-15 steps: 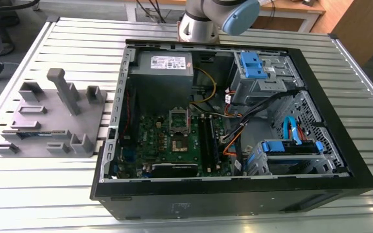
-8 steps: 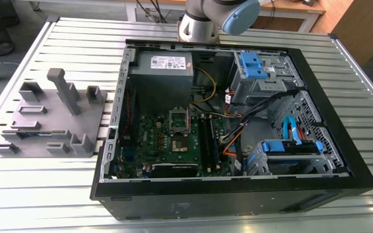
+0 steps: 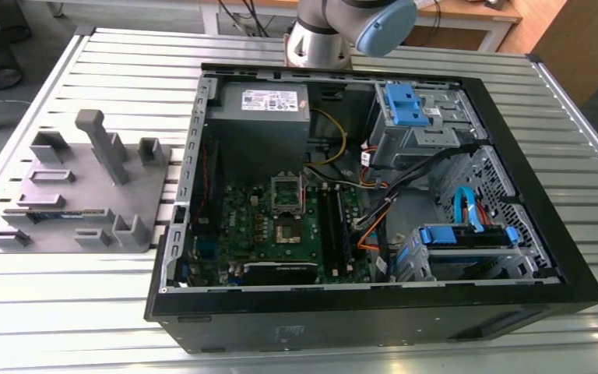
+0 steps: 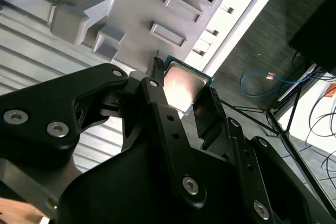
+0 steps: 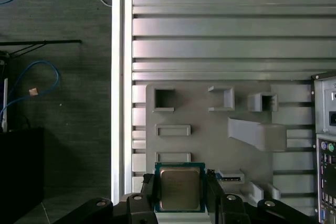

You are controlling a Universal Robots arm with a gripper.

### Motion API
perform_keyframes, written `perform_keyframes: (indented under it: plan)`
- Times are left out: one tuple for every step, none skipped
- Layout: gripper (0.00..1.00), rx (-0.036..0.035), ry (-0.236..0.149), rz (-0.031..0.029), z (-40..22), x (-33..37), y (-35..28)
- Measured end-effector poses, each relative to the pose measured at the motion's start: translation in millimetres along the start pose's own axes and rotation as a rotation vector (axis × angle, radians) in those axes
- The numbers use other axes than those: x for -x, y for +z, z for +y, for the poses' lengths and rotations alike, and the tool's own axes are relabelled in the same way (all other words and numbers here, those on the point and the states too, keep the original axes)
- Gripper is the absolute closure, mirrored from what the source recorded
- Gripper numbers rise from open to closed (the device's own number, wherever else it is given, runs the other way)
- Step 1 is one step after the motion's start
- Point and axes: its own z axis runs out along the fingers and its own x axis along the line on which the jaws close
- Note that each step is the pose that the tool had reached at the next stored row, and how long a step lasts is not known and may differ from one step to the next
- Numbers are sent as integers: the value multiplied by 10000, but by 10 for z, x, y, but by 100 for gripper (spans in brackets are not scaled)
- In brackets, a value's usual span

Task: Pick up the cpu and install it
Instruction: 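Pick up the cpu and move it towards the insertion slot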

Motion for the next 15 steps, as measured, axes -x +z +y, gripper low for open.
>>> perform_keyframes:
  plan:
    - [53,0,0,1,1,0,-18]
    - [53,3,0,-1,1,0,-34]
    - [53,5,-1,-1,2,0,-50]
    - [53,6,0,-1,3,0,-66]
    - [53,7,0,0,4,0,-81]
    - [53,8,0,0,5,1,-97]
    - [53,10,0,0,5,1,-111]
    - [53,11,0,0,6,1,-126]
    - [53,12,0,1,7,1,-141]
    - [53,15,0,0,7,1,-153]
    - [53,18,0,-2,8,1,-164]
    - [53,19,0,-1,8,1,-175]
    - [53,19,0,-1,9,1,-182]
    - [53,19,0,0,9,1,-187]
    - [53,20,0,0,9,1,-188]
